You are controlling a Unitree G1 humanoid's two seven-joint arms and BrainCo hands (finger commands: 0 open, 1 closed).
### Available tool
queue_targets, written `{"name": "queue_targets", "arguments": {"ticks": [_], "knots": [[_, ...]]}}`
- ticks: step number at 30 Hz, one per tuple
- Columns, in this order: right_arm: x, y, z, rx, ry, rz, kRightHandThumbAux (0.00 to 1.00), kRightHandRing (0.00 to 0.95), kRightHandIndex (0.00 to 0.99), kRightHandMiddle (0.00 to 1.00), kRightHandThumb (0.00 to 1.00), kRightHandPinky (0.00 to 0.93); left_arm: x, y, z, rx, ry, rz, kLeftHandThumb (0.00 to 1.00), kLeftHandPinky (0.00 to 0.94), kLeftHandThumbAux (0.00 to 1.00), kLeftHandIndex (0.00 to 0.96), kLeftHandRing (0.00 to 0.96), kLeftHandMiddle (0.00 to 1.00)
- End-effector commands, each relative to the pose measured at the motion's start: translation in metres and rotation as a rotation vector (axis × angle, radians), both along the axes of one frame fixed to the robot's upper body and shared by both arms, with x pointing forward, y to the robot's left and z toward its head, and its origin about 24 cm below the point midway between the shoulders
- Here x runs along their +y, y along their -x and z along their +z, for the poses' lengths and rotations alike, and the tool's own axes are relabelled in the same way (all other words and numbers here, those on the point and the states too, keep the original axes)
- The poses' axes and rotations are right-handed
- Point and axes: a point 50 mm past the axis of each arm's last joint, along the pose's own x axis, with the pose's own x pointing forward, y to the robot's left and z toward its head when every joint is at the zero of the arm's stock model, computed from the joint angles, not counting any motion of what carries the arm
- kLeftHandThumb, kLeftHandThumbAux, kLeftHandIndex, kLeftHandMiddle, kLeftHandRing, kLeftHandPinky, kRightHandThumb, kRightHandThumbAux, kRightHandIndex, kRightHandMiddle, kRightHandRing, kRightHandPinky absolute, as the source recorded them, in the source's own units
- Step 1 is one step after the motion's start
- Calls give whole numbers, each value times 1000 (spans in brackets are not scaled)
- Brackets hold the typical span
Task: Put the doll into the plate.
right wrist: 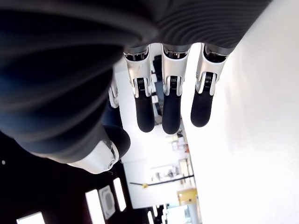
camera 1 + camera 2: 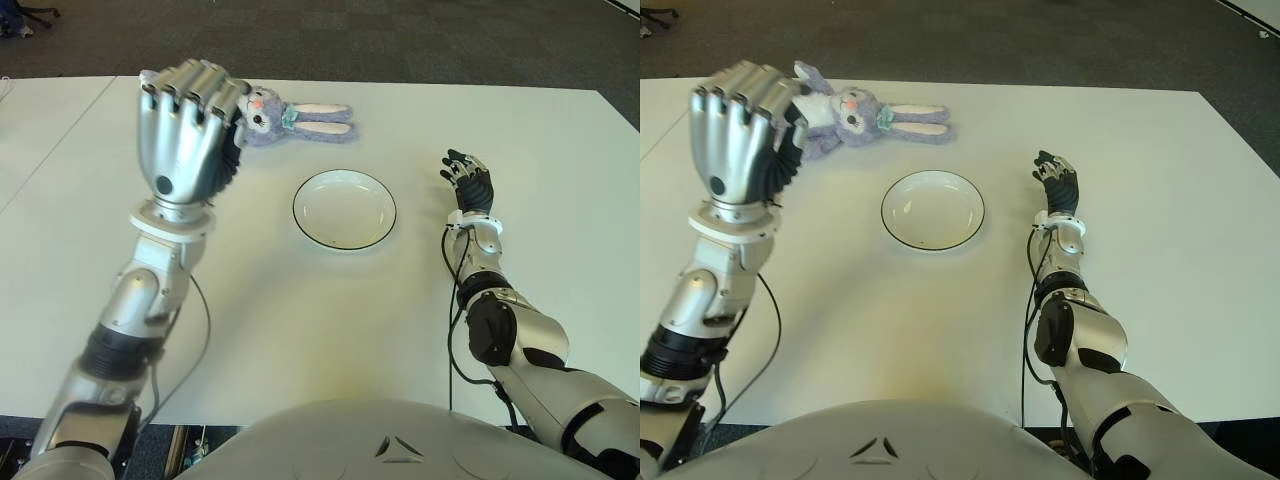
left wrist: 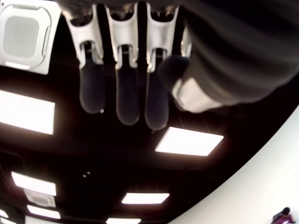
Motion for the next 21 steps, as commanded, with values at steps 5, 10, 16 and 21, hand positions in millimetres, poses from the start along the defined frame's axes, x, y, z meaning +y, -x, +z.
{"name": "queue_targets", "arguments": {"ticks": [5,10,16,21], "knots": [[18,74,-95,434,-189,-26,733,221,405,228,699,236,64,-65,30,-98,-65,352,250,102,455,76,111,130],[18,73,-95,432,-197,-32,733,222,404,227,699,255,96,-101,14,83,-79,497,213,0,380,0,0,0],[18,73,-95,433,-207,-31,732,227,403,231,699,251,108,-117,12,277,-114,598,200,0,292,0,0,0],[18,73,-95,434,-208,-32,732,232,403,235,699,263,108,-130,12,382,-177,646,135,0,252,0,0,0]]}}
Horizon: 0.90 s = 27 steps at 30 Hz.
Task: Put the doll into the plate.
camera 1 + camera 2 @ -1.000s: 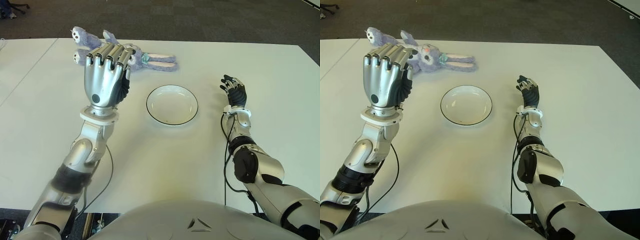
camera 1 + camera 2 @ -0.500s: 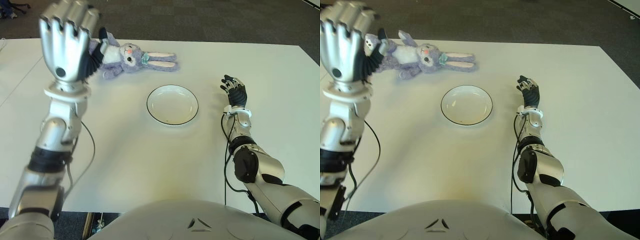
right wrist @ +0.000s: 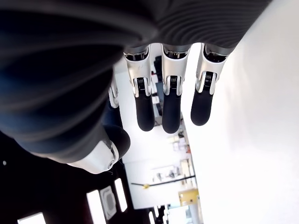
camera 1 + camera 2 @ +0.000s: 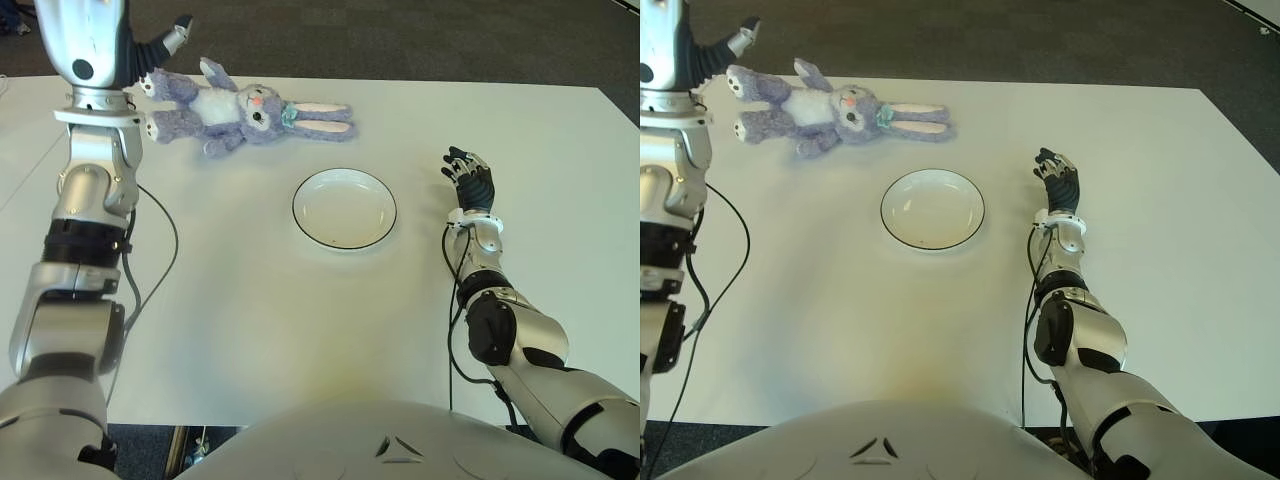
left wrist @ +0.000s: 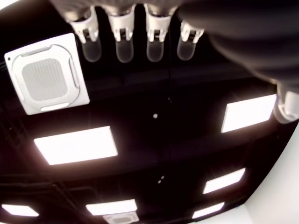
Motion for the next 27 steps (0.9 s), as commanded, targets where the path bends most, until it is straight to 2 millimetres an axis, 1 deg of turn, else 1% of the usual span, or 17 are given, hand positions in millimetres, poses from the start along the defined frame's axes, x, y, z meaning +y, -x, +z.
{"name": "queue_targets", "arguments": {"ticks": [1,2,3,5,8,11,14,17,18,21,25,27], "knots": [[21,78,-104,465,-219,-29,732,232,403,236,699,266,34,-38,-26,393,-67,259,130,0,247,0,0,0],[21,78,-104,463,-221,-31,732,233,404,236,699,267,33,-40,-27,414,-73,266,127,0,244,0,0,0],[21,78,-104,462,-224,-32,732,238,404,239,700,272,32,-42,-28,428,-77,270,108,0,218,0,0,0],[21,78,-104,460,-227,-34,732,239,404,239,700,274,31,-44,-32,454,-80,278,103,0,210,0,0,0],[21,78,-104,458,-231,-34,732,235,403,237,699,249,28,-48,-36,487,-79,286,88,0,183,0,0,0],[22,79,-104,456,-237,-34,732,225,403,230,698,230,25,-51,-43,549,-61,287,84,0,154,0,0,0],[22,80,-105,452,-238,-32,732,219,403,224,697,224,21,-53,-54,624,-29,273,86,0,148,0,0,0],[22,80,-105,450,-238,-31,732,217,403,223,697,227,19,-54,-62,679,1,260,96,0,165,0,0,0],[22,80,-105,449,-238,-30,732,217,403,223,697,228,17,-54,-68,717,20,252,98,0,166,0,0,0],[22,80,-105,445,-241,-29,732,220,404,224,698,249,15,-54,-81,812,66,234,133,0,219,0,0,0],[22,80,-105,440,-244,-28,731,224,404,226,698,259,14,-53,-90,885,115,221,150,0,246,0,0,0],[23,80,-105,439,-244,-27,731,227,404,227,698,256,14,-51,-100,955,181,214,154,0,275,0,0,0]]}}
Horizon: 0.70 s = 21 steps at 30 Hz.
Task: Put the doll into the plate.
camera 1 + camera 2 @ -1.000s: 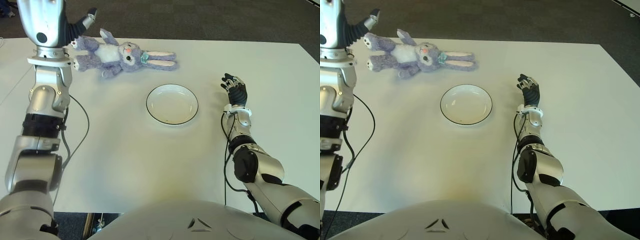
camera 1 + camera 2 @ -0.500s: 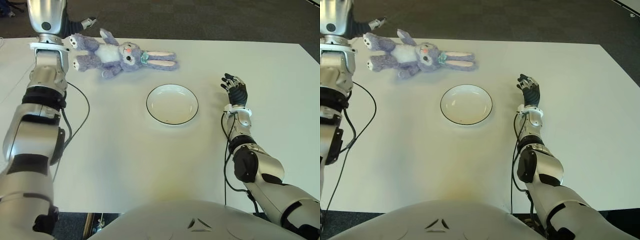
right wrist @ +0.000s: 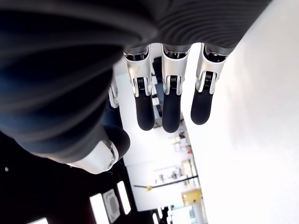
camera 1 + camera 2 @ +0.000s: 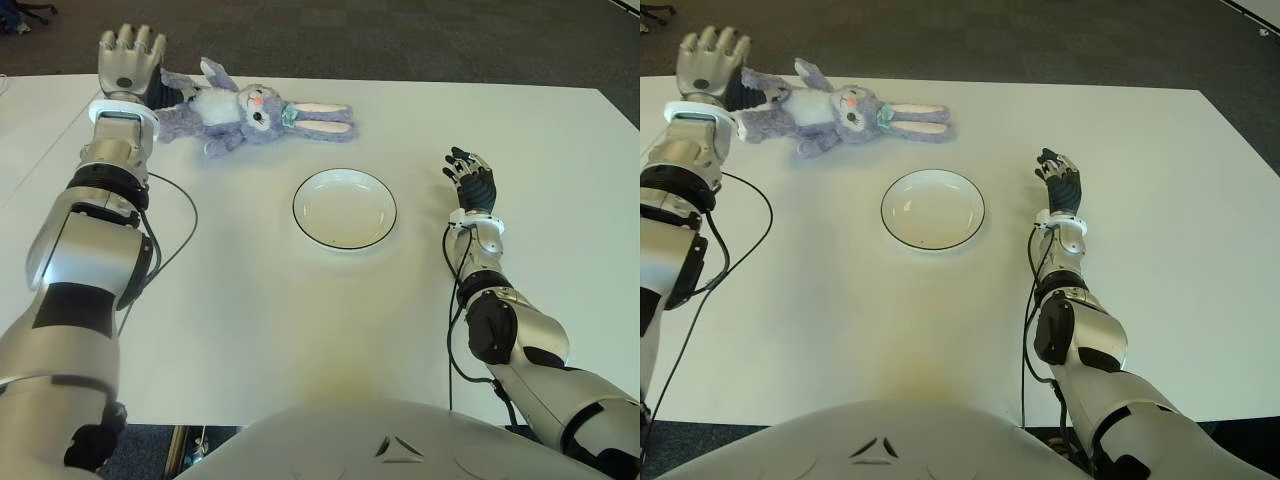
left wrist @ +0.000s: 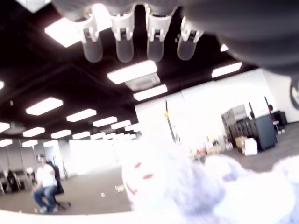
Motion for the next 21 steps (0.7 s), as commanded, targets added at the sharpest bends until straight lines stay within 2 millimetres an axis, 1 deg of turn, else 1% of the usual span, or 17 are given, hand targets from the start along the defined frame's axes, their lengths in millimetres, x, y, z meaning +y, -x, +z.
{"name": "queue_targets", "arguments": {"ticks": [1,4,6,8,9,11,14,16,20,21], "knots": [[23,76,-98,427,-197,-9,731,228,404,227,698,253,-7,2,-30,199,160,22,153,0,286,0,0,0],[23,76,-98,422,-202,-10,731,231,404,230,698,265,-7,3,-37,253,214,41,145,0,298,0,0,0],[23,76,-97,417,-204,-11,731,235,405,233,698,270,-7,6,-48,308,259,62,125,0,309,0,0,0],[23,76,-97,414,-205,-11,731,237,405,234,698,272,-7,8,-53,332,278,71,119,0,312,0,0,0],[23,76,-97,414,-203,-12,731,237,405,234,698,272,-8,10,-59,363,290,80,118,0,312,0,0,0],[23,76,-97,414,-197,-18,730,235,406,236,700,264,-12,12,-70,415,318,90,76,0,331,0,0,0],[22,77,-97,414,-195,-24,730,234,407,237,701,263,-15,16,-81,459,348,102,51,0,331,0,0,0],[21,77,-98,414,-195,-27,730,234,407,238,701,263,-16,17,-85,473,358,107,46,0,331,0,0,0],[21,78,-98,413,-198,-29,729,232,409,240,703,261,-24,27,-109,549,411,129,15,0,343,0,0,0],[20,78,-98,412,-198,-29,729,231,409,240,704,259,-25,28,-112,559,417,131,3,0,349,0,0,0]]}}
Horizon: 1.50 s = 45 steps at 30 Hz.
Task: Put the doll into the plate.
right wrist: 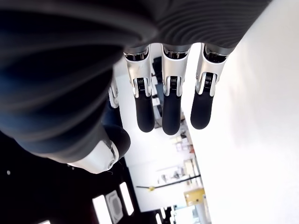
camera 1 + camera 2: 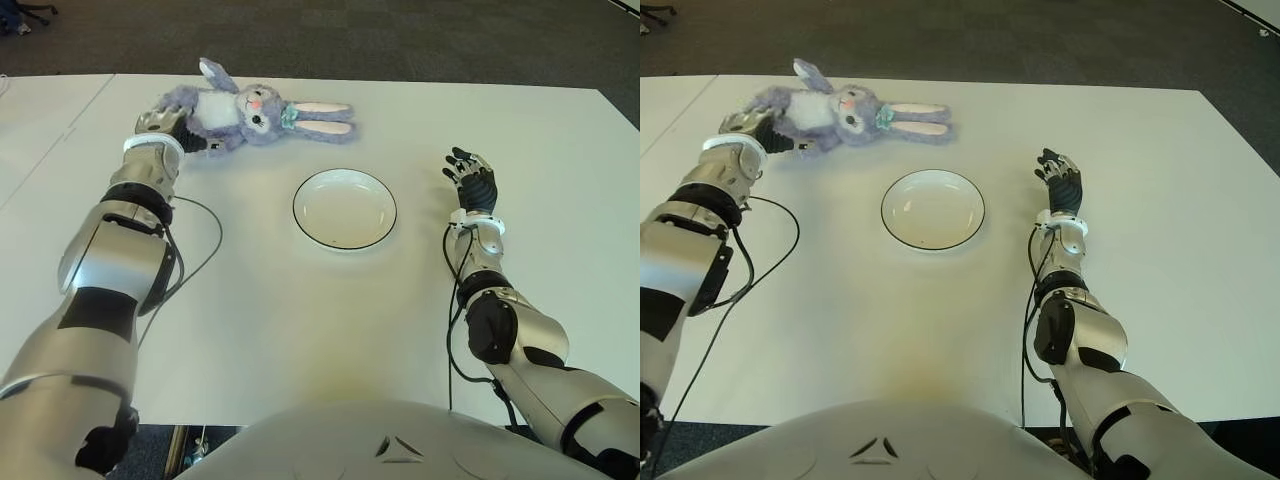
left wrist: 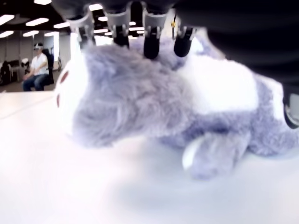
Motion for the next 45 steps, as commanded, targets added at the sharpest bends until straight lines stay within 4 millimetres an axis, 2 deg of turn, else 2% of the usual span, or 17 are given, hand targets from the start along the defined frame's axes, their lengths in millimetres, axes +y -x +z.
{"name": "queue_targets", "arguments": {"ticks": [1,4,11,23,31,40,44,45], "knots": [[21,78,-98,414,-182,-20,728,230,410,240,705,258,-16,23,-59,209,111,24,0,0,348,0,0,0],[21,79,-98,401,-191,-20,728,225,410,238,706,250,-20,30,-73,250,141,33,0,0,346,0,0,0],[18,82,-99,404,-198,-22,729,207,410,220,706,235,-24,37,-85,304,156,40,0,0,342,0,0,0],[17,82,-99,409,-177,-24,731,216,407,204,702,261,-9,57,-106,359,162,92,0,0,303,0,0,0],[16,82,-99,419,-174,-38,731,200,406,190,700,234,-4,68,-117,395,169,119,0,0,287,0,0,0],[14,84,-100,417,-171,-35,732,158,406,171,699,185,-6,69,-119,411,183,120,0,0,296,0,0,0],[14,85,-100,421,-156,-27,731,146,406,167,699,175,-22,52,-105,389,179,56,0,0,304,0,0,0],[14,85,-100,421,-155,-26,731,145,406,166,698,173,-26,48,-102,386,176,32,0,0,266,0,0,0]]}}
